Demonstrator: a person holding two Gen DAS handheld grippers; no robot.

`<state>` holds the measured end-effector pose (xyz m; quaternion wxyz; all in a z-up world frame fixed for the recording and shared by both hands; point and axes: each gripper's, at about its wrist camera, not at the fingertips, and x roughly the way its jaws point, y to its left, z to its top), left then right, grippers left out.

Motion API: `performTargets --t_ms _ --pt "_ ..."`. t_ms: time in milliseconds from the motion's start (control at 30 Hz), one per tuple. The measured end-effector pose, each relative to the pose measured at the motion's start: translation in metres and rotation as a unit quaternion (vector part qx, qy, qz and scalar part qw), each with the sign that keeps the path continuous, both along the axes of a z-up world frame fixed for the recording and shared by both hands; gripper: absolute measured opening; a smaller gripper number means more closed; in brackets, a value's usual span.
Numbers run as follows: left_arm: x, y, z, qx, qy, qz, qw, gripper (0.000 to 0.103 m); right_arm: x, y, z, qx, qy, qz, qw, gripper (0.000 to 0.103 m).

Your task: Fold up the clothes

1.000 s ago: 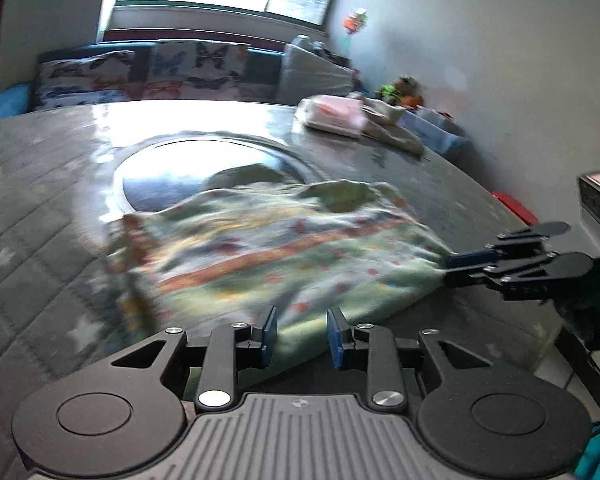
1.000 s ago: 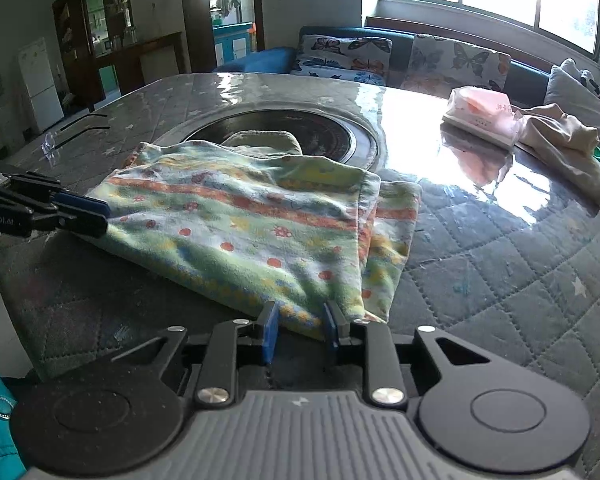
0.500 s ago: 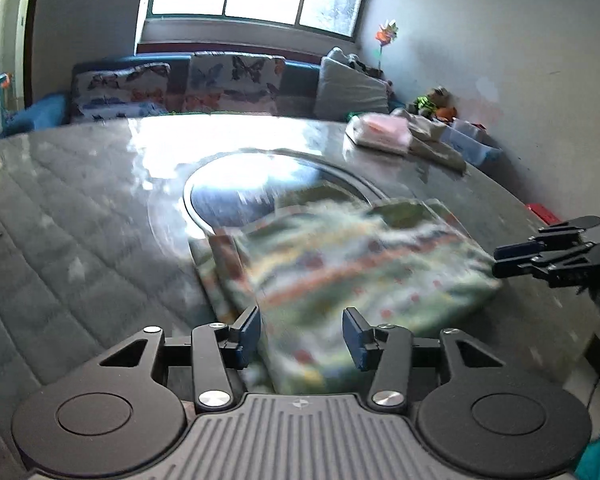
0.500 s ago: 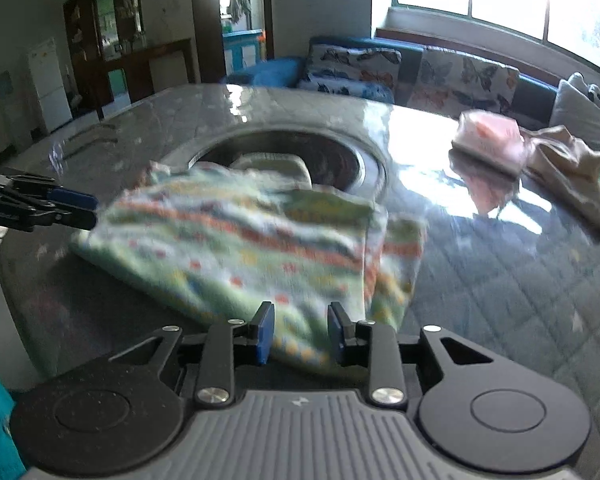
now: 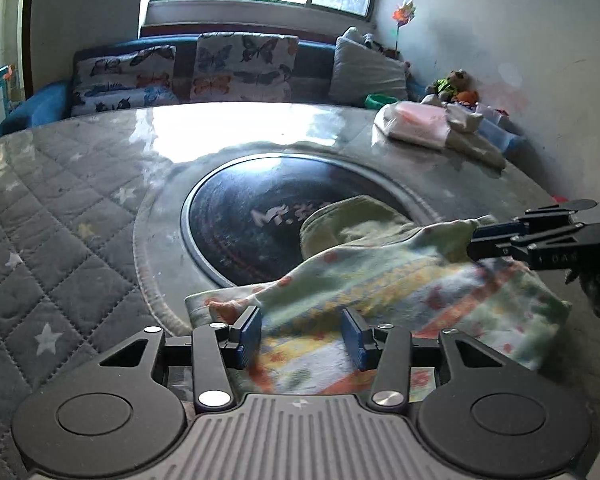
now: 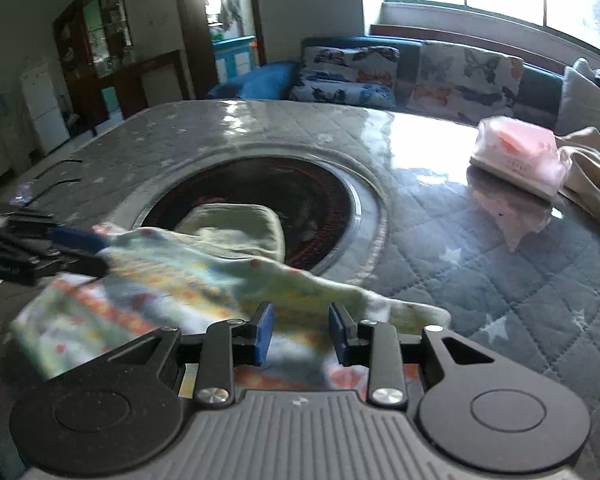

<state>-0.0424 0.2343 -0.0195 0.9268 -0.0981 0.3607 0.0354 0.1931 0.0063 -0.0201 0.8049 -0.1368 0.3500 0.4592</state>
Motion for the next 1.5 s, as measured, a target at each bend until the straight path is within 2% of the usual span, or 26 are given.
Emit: performTargets --t_ms 133,233,267,333,400,467,500,533,633,733,1000,1333,1500 --pt "-0.003 0.004 0.001 -0.004 -0.004 0.006 1.0 0.048 0.008 -0.005 -0.001 0.012 0.013 -0.017 1.0 0.026" --pt "-0.011 0.005 0.006 -0.001 -0.009 0.021 0.9997 0.05 0.004 -0.006 0.003 0.0 -0.008 -0.024 1.0 0.027" --pt "-0.014 0.006 0.008 0.0 -0.011 0.027 0.9996 0.053 0.0 -0.006 0.005 -0.005 -0.018 -0.024 1.0 0.028" --pt "-0.019 0.007 0.012 0.003 -0.015 0.038 0.9992 0.07 -0.009 -0.004 0.013 -0.008 -0.032 -0.013 0.999 0.028" --pt "-0.025 0.008 0.015 0.005 -0.018 0.05 0.9986 0.075 -0.023 -0.001 0.021 -0.008 -0.042 0.006 0.999 0.033" --pt "-0.031 0.009 0.019 0.008 -0.022 0.061 0.9978 0.079 -0.04 0.005 0.027 -0.01 -0.052 0.034 0.998 0.035" --pt "-0.033 0.01 0.021 0.009 -0.024 0.067 0.9974 0.083 -0.051 0.01 0.03 -0.011 -0.058 0.052 0.997 0.035" --pt "-0.036 0.01 0.023 0.01 -0.025 0.073 0.997 0.09 -0.061 0.014 0.033 -0.012 -0.063 0.071 0.995 0.038" --pt "-0.046 0.012 0.027 0.018 -0.03 0.09 0.9953 0.096 -0.092 0.028 0.036 -0.015 -0.072 0.123 0.99 0.044" --pt "-0.054 0.014 0.03 0.021 -0.037 0.1 0.9941 0.103 -0.121 0.043 0.037 -0.018 -0.075 0.17 0.982 0.046" --pt "-0.071 0.03 0.032 0.003 -0.048 0.14 0.9889 0.103 -0.185 0.081 0.029 -0.041 -0.101 0.267 0.957 0.048" --pt "-0.078 0.04 0.026 -0.026 -0.022 0.163 0.9861 0.103 -0.222 0.108 0.011 -0.066 -0.136 0.308 0.939 0.045" --pt "-0.076 0.04 0.024 -0.048 -0.013 0.165 0.985 0.103 -0.236 0.118 0.001 -0.089 -0.177 0.317 0.928 0.042"
